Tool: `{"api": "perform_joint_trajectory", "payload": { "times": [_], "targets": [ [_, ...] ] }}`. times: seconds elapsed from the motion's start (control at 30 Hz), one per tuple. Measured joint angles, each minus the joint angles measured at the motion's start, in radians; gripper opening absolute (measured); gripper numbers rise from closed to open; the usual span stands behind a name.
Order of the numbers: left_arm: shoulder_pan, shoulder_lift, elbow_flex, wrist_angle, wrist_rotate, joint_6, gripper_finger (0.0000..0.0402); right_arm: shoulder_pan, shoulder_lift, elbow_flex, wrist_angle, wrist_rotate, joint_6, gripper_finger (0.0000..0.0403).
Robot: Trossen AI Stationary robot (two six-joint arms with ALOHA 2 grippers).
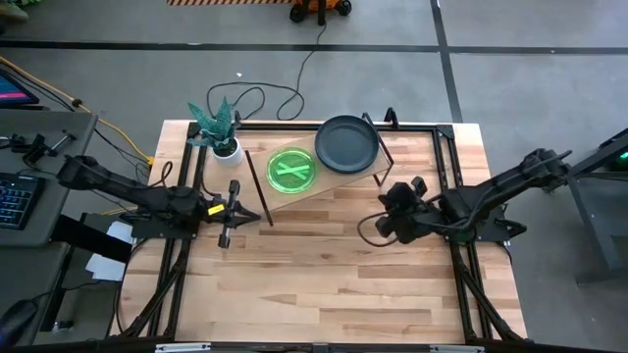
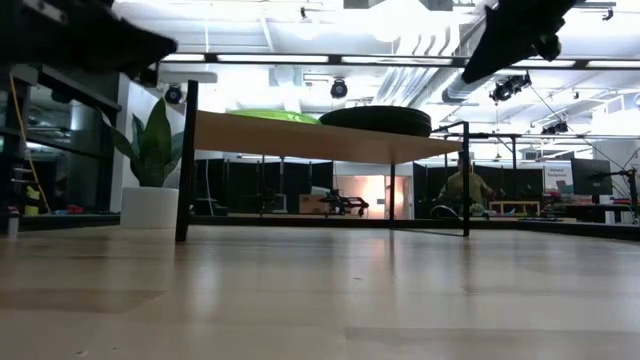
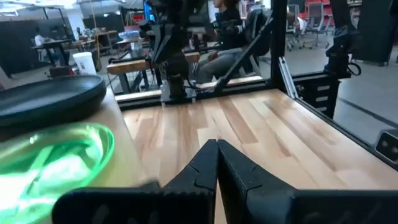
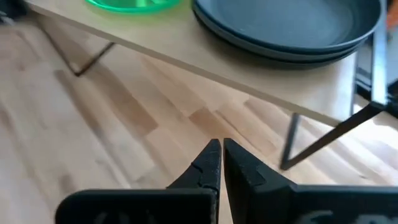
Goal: Place and stack plates onto a shelf
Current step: Return to Home Position
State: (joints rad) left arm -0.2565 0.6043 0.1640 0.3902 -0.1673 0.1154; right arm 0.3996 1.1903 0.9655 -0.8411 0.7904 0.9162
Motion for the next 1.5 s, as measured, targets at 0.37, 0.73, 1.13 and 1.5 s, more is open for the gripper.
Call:
{"api": "perform_joint_trajectory", "payload": {
  "times": [0.37,0.73,1.13,1.5],
  "targets": [
    [0.0,-0.21,-0.153,-0.042,-0.002,-0.046,0.0,0.084,-0.087,-0.065,0.108,0.02,-0.124,0.0],
    [0.092,-0.401,-0.153,-0.21,0.102,0.021,0.0,0.117,-0.085,-0.065,0.081,0.021,-0.158,0.0],
    [0.128,-0.473,-0.152,-0.326,0.08,-0.102,0.0,0.142,-0.129,-0.248,0.304,-0.017,-0.162,0.0],
    [0.128,-0.473,-0.152,-0.326,0.077,-0.133,0.0,-0.255,-0.4,-0.624,1.005,-0.401,-0.649,0.0]
  ]
}}
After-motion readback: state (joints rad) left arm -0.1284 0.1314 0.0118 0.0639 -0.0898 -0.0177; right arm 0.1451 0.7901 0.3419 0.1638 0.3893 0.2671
